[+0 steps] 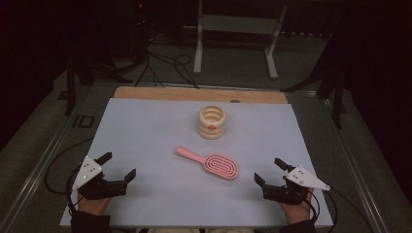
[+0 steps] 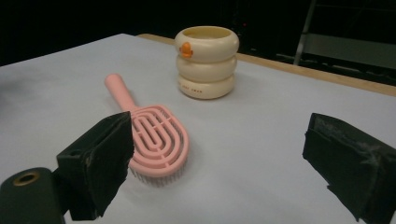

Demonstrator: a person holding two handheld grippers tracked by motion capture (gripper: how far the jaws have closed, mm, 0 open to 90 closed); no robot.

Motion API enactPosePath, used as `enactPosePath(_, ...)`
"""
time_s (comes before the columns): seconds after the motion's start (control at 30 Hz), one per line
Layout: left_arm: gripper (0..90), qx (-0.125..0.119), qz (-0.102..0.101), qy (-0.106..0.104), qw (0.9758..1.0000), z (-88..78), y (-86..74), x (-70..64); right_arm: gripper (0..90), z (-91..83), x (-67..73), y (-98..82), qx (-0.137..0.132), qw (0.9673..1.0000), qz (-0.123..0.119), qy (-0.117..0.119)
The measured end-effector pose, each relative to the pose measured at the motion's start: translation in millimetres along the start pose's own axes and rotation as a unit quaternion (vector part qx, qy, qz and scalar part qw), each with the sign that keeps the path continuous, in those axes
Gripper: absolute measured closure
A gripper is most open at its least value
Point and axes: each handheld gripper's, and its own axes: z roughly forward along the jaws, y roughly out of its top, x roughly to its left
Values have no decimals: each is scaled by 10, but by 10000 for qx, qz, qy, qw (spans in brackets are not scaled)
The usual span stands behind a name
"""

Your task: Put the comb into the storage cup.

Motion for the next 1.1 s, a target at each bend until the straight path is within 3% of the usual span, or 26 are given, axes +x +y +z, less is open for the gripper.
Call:
enactPosePath(0.73,2,76,32,-52,10000,48,-18,-23,93,108,122,7,163,9996,-35,220)
enactPosePath(0.9,2,75,21,-58,10000,50,-20,-21,126,175,204,19,258,9990,-82,357)
enactPosePath(1.07,2,86,20,-62,9999,54,-25,-21,145,202,232,20,359,9987,-113,337)
enactPosePath(1.1,2,90,27,-69,9999,56,-25,-21,185,261,278,3,498,9979,-58,409)
